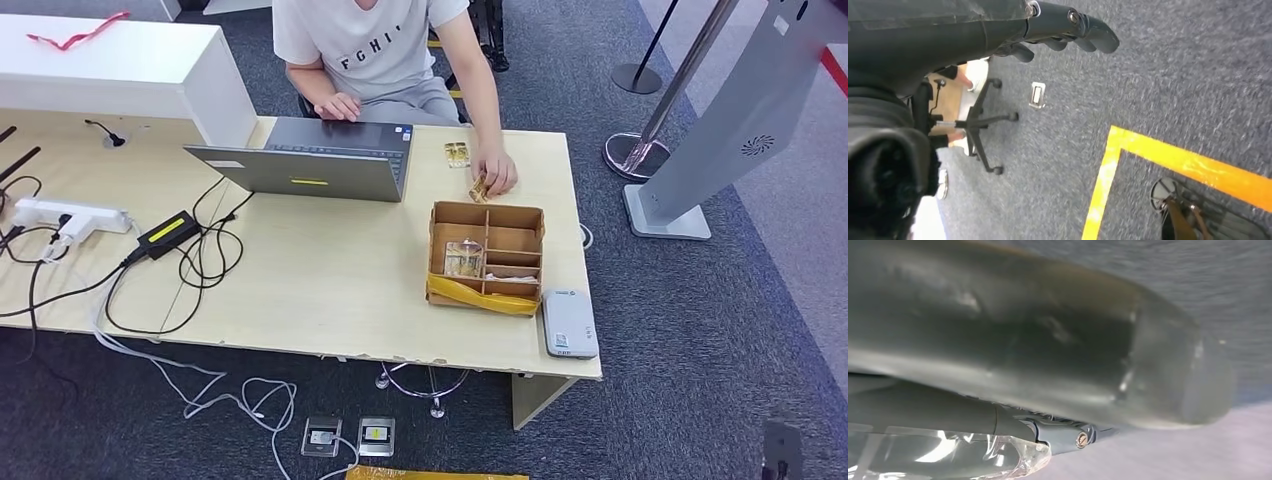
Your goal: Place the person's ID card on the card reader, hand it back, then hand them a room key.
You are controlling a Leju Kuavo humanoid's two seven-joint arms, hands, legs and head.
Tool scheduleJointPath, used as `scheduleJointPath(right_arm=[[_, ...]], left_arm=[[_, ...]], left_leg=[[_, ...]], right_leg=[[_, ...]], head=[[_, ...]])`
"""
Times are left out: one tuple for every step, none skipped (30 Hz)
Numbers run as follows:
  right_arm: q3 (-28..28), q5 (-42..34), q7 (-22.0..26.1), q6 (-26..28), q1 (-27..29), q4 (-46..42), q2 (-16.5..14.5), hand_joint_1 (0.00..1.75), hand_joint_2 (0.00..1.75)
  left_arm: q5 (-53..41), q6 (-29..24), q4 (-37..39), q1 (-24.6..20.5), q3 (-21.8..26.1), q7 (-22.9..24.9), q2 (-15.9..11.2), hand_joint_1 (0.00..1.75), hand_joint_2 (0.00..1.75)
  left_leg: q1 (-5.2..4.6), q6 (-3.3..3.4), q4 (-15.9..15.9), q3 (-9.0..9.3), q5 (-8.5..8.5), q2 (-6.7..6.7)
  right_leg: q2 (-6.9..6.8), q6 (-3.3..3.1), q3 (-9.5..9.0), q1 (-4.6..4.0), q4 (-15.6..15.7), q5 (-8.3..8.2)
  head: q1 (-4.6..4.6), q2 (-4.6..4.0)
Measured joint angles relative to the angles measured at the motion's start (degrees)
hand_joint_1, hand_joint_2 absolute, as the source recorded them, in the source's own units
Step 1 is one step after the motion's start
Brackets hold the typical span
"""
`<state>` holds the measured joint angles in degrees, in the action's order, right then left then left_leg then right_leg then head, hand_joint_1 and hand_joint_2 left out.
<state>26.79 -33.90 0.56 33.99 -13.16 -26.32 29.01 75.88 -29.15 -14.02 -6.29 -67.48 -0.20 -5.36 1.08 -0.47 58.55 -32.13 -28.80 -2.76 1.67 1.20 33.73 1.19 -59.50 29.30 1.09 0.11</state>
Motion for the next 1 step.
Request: scheduleJointPath(right_arm=[[-0.6, -0.7, 0.5, -0.2, 0.8, 0.5, -0.5, 0.0, 0.0]], left_arm=[[0.1, 0.3, 0.0, 0.0, 0.1, 0.1, 0.0, 0.0, 0.0]], left_leg=[[0.01, 0.0, 0.0, -0.01, 0.0, 0.0]], right_leg=[[0.0, 0.0, 0.01, 0.0, 0.0, 0.0]], head=[[0.01, 0.0]])
